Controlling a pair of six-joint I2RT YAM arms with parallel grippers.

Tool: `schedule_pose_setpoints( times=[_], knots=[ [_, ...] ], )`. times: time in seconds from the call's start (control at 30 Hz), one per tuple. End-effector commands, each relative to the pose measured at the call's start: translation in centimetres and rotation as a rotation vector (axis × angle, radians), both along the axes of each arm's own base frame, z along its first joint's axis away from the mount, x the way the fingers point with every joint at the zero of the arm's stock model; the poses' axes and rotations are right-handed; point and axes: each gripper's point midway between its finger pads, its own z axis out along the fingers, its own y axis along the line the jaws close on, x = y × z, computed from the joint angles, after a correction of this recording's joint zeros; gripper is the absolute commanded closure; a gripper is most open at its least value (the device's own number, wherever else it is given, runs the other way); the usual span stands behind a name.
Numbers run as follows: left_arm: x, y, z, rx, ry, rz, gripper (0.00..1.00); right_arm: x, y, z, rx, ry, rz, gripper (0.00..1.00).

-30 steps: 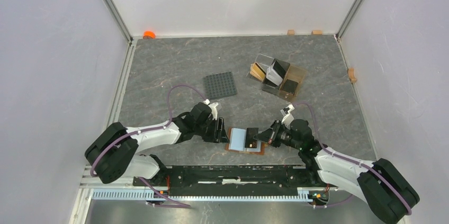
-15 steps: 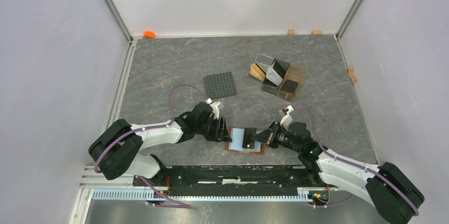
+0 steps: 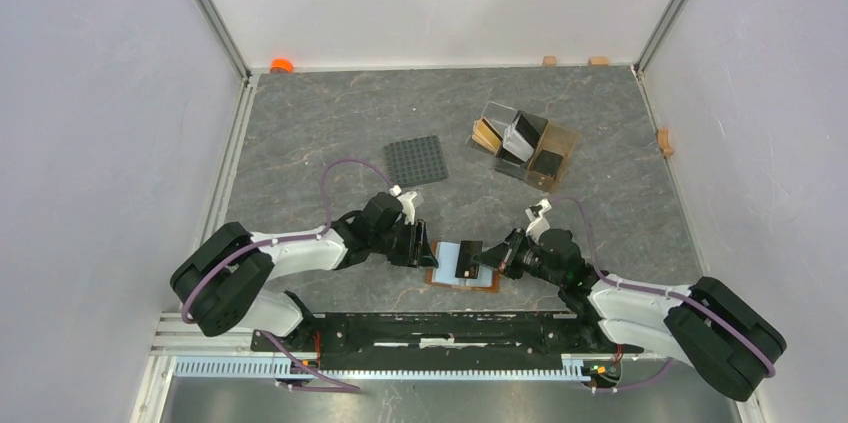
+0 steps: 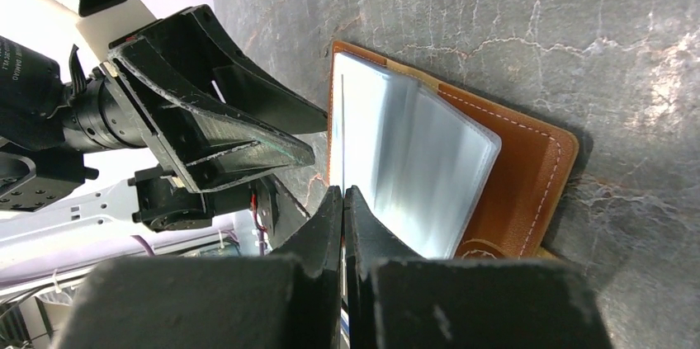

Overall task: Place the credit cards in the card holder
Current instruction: Insert the credit card into the card holder.

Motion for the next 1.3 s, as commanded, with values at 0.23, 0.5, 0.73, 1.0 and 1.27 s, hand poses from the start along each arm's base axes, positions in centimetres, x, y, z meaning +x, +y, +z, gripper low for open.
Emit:
schedule_pose_setpoints(
  times=[0.23, 0.5, 0.73, 1.0, 1.27],
  knots=[
    [0.3, 0.1, -1.0, 0.032, 0.022, 0.032, 0.51, -3.5, -5.3, -7.8, -0.226, 0.131, -0.069, 1.0],
    [0.3, 0.1, -1.1, 0.035, 0.023, 0.028, 0.5, -3.8, -4.6, -7.7, -0.204, 0.134, -0.019, 1.0],
    [0.2, 0.2, -1.0, 0.032, 0.025, 0.033, 0.5, -2.4, -4.3, -7.1, -0.263, 0.074, 0.008, 1.0],
    [0.6, 0.3, -0.4, 0.063, 0.013, 0.024, 0.51, 1.4, -2.7, -3.0, -0.34, -0.102, 0.108, 1.0],
    [1.3, 0.0, 1.5, 0.071, -0.008, 0.024, 0.49, 4.2, -1.8, 2.2, -0.287, -0.249, 0.212, 1.0]
  ],
)
